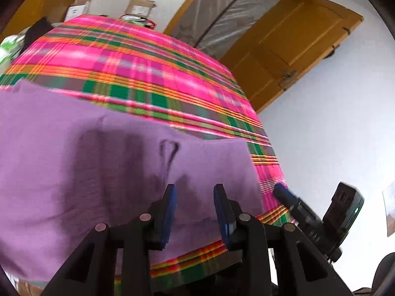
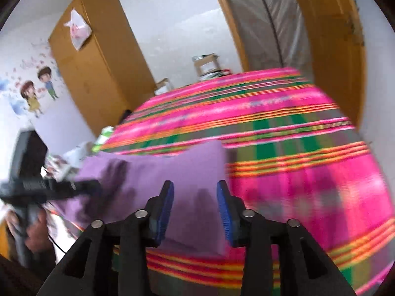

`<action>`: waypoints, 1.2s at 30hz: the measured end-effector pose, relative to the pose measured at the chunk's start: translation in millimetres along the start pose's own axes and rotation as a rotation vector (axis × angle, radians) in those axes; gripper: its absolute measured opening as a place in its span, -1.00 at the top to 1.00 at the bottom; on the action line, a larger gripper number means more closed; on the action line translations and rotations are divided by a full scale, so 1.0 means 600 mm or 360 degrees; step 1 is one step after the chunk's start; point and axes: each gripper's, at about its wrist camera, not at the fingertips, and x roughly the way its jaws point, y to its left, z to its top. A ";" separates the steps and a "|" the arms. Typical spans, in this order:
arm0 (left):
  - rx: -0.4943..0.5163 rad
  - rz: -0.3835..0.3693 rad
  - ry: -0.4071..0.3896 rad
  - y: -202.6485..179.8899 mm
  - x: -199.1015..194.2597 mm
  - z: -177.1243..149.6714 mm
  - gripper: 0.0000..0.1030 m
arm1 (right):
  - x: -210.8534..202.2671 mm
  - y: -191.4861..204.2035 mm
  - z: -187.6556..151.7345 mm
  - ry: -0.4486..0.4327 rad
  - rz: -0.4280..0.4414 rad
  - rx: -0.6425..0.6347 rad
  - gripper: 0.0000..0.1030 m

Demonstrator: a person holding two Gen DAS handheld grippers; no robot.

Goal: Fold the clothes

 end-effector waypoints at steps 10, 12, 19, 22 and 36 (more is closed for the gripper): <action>-0.0075 0.0030 0.0093 -0.004 0.073 0.031 0.40 | 0.015 0.047 -0.063 0.0071 -0.0216 -0.0475 0.12; -0.0133 0.0029 0.0091 0.007 0.079 0.034 0.40 | 0.023 0.053 -0.074 0.0086 -0.0258 -0.0523 0.12; -0.0194 0.0044 0.0088 0.023 0.083 0.039 0.40 | 0.057 0.050 -0.073 0.0059 -0.0398 -0.0570 0.12; -0.0209 0.0053 0.0099 0.027 0.089 0.038 0.40 | 0.067 0.054 -0.067 0.0046 -0.0465 -0.0582 0.12; -0.0214 0.0013 0.0122 0.032 0.097 0.029 0.40 | 0.046 -0.006 -0.067 -0.0027 -0.0543 -0.0417 -0.04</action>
